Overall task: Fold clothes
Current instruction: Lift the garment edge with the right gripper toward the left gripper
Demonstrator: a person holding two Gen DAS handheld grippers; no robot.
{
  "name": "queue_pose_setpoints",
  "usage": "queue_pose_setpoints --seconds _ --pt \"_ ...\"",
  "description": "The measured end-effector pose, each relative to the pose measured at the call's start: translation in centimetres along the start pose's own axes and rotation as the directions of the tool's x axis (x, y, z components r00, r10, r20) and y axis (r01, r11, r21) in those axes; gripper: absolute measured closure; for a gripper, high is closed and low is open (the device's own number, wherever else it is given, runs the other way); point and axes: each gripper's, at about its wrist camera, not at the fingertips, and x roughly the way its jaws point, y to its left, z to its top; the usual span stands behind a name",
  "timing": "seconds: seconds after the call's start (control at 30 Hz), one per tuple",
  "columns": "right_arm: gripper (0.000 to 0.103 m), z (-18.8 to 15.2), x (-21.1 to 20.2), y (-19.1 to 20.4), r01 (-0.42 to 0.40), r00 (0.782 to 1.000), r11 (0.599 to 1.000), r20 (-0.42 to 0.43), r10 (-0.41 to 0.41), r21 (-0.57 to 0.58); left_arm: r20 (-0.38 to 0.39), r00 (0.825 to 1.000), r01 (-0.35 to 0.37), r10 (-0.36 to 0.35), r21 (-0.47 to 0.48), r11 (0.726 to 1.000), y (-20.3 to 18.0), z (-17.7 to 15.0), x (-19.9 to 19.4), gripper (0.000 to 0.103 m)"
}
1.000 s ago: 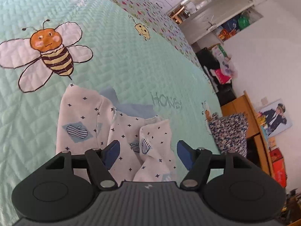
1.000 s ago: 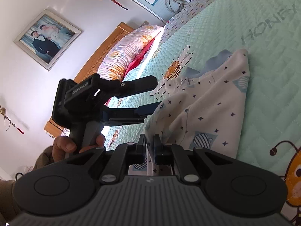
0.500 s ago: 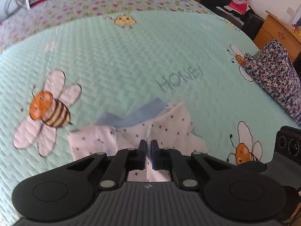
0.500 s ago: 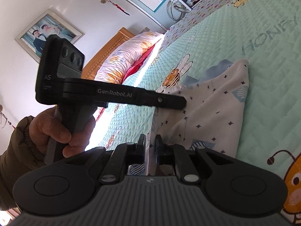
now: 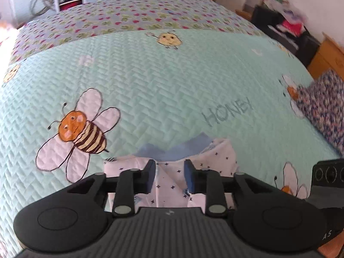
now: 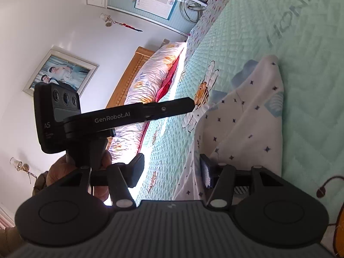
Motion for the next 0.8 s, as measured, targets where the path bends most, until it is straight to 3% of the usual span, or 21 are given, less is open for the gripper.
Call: queue_pose_setpoints --seconds 0.07,0.17,0.2,0.27,0.3,0.37,0.47,0.53,0.57,0.7,0.77,0.8 --pt "0.047 0.9 0.5 0.5 0.056 0.998 0.998 -0.022 -0.056 -0.005 0.051 0.999 0.005 0.0 -0.083 0.997 1.4 -1.2 -1.4 0.064" --pt "0.047 2.4 2.7 1.0 0.155 0.979 0.987 -0.128 -0.158 -0.031 0.096 0.995 -0.003 0.018 -0.153 0.988 2.6 -3.7 -3.0 0.058" --pt "0.052 2.7 3.5 1.3 0.192 0.966 0.98 -0.165 -0.198 -0.05 0.097 0.995 0.005 0.011 -0.17 0.985 2.9 -4.7 -3.3 0.057" --pt "0.079 3.0 5.2 1.5 0.259 0.926 0.96 -0.256 -0.278 -0.107 0.094 0.996 0.019 0.0 -0.203 0.979 3.5 -6.5 -3.7 0.055" --pt "0.102 3.0 6.0 1.7 0.279 0.903 0.949 -0.295 -0.312 -0.149 0.093 0.996 0.022 -0.002 -0.219 0.975 3.9 -7.2 -3.8 0.054" --pt "0.101 2.9 6.5 2.2 0.26 0.895 0.948 -0.323 -0.309 -0.186 0.104 0.994 0.043 -0.017 -0.253 0.967 4.7 -8.6 -4.1 0.053" --pt "0.101 3.3 5.3 2.0 0.132 0.963 0.987 -0.226 -0.149 -0.091 0.126 0.992 0.053 -0.016 -0.294 0.954 5.8 -10.1 -4.4 0.049" --pt "0.101 3.5 4.9 0.7 0.106 0.983 0.994 -0.149 -0.107 -0.015 0.134 0.991 0.05 -0.01 -0.302 0.952 6.2 -10.6 -4.4 0.049" --pt "0.101 3.5 4.8 0.1 0.095 0.99 0.995 -0.11 -0.092 0.023 0.136 0.991 0.053 -0.013 -0.3 0.952 6.3 -10.7 -4.4 0.048" --pt "0.095 2.5 5.7 -1.9 0.166 0.981 0.983 -0.116 -0.156 0.083 0.141 0.99 0.058 -0.023 -0.25 0.967 5.8 -11.0 -4.4 0.048" --pt "0.086 2.0 5.1 -2.3 0.128 0.99 0.986 -0.076 -0.12 0.106 0.153 0.988 0.055 -0.021 -0.218 0.975 5.2 -11.2 -4.6 0.048" --pt "0.071 1.9 4.7 -2.2 0.106 0.994 0.988 -0.049 -0.101 0.114 0.162 0.986 0.06 -0.028 -0.2 0.978 4.9 -11.2 -4.7 0.048"
